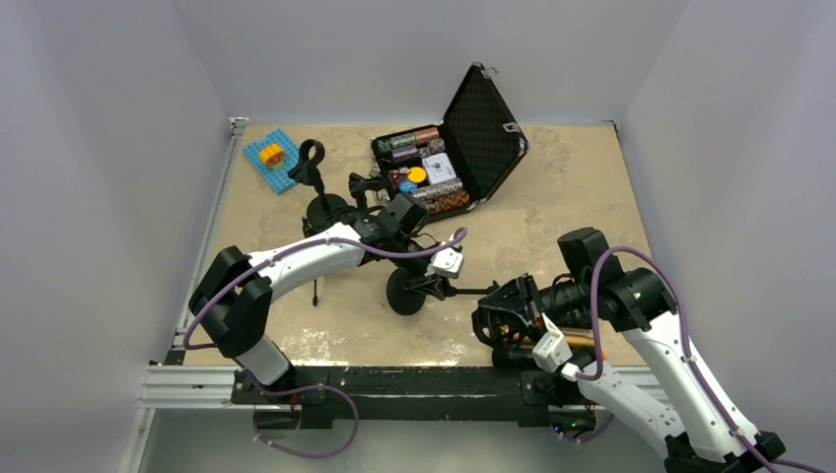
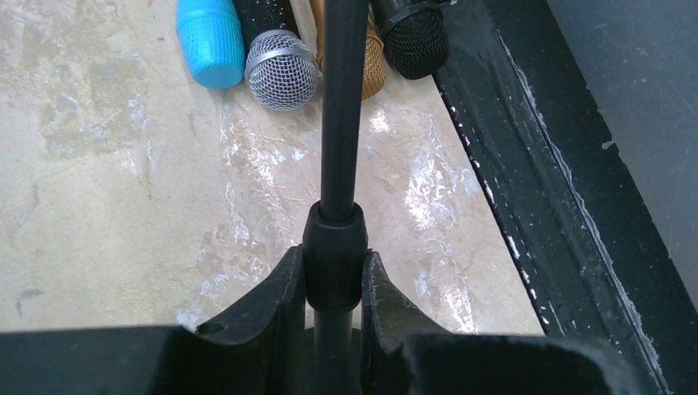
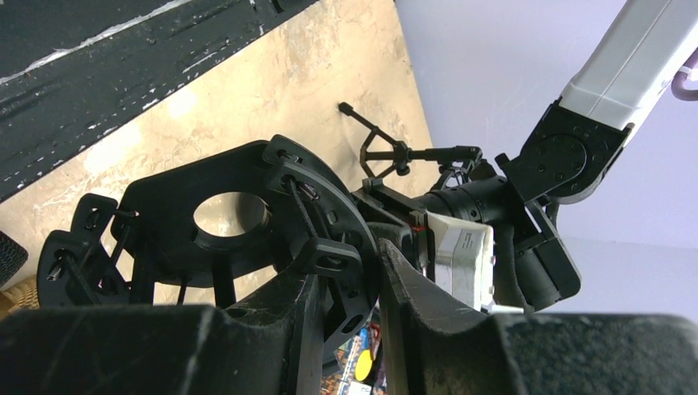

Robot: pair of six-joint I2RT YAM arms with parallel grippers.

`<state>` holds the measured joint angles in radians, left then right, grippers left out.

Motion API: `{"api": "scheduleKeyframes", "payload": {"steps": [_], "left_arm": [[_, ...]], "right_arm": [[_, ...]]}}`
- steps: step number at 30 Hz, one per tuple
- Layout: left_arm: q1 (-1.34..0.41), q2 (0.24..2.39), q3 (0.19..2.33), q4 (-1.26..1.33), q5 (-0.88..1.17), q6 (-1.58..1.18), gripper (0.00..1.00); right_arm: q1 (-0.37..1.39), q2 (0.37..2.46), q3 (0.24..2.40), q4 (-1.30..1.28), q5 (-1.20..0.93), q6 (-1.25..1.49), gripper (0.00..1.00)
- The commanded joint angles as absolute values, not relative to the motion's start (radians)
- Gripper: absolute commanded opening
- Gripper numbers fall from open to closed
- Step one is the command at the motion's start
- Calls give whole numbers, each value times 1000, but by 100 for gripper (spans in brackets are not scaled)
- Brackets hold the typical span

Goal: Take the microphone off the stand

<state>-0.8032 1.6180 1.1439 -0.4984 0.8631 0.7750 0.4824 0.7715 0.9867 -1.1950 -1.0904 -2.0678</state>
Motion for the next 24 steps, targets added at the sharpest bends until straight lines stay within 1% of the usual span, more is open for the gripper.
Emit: {"api": "scheduleKeyframes", "payload": {"steps": [1,3,5,7,9,11,12,14,16,17,18,19,20,21,22,23,24], "left_arm": [[-816,1641,1183,-459,866,776,7],[-816,1599,1140,-431,819,754,0],[-816,1522,1063,-325,749,695,0],[-817,1434,939,-133,645,577,0],[-840,1359,833,48,492,489,0],[-875,1308,761,158,353,459,0],[-893,1295,737,193,295,463,0],[-924,1288,717,226,209,462,0],[-928,1292,721,221,167,421,2],[-927,1288,727,208,183,403,13],[-927,1281,728,187,224,396,32],[-924,1268,730,164,280,390,46],[-917,1257,738,130,341,392,56],[-904,1247,755,88,391,396,63],[-882,1245,776,49,480,405,66],[-857,1250,803,-11,535,430,68],[-828,1261,832,-64,657,461,69]], "right_arm": [[486,767,972,-1142,-1090,-2088,0],[486,765,973,-1125,-1081,-2048,0],[486,762,969,-1118,-1061,-2027,0],[486,757,966,-1091,-1045,-1964,0],[485,751,961,-1031,-1028,-1841,0],[486,742,951,-940,-1016,-1676,0],[486,738,945,-897,-1013,-1588,0],[486,733,936,-858,-1012,-1495,0],[486,731,925,-818,-1009,-1396,0],[486,729,920,-811,-1010,-1369,0],[486,726,914,-809,-1010,-1364,0],[486,718,905,-808,-1006,-1371,0],[486,710,894,-806,-1000,-1390,0],[486,700,881,-813,-992,-1425,0],[485,686,874,-827,-987,-1471,0],[486,680,868,-839,-985,-1508,0],[486,676,866,-849,-984,-1547,0]]}}
